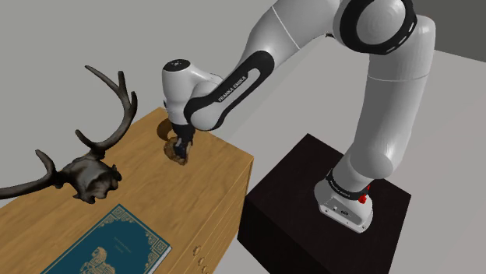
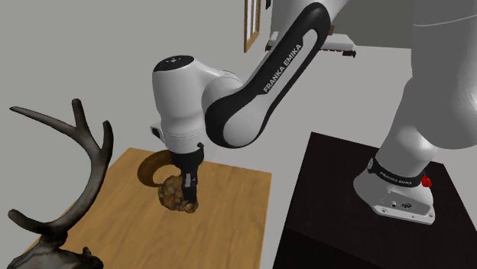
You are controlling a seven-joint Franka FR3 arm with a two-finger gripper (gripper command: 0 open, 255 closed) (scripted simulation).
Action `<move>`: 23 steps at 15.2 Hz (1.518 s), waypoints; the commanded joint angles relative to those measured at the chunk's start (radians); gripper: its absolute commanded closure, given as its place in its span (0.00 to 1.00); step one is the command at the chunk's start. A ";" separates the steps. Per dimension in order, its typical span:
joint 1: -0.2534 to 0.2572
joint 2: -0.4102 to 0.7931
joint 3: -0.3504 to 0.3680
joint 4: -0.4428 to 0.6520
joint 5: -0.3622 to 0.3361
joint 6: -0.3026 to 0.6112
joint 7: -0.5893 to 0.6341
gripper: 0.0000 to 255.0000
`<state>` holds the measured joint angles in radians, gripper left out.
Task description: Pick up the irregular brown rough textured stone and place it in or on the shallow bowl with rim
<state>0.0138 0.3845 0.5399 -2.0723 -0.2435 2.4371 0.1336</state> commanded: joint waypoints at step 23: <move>-0.086 0.076 -0.029 0.381 0.035 -0.306 -0.204 1.00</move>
<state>-0.0758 0.4264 0.5204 -1.7456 -0.1970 2.1529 -0.0593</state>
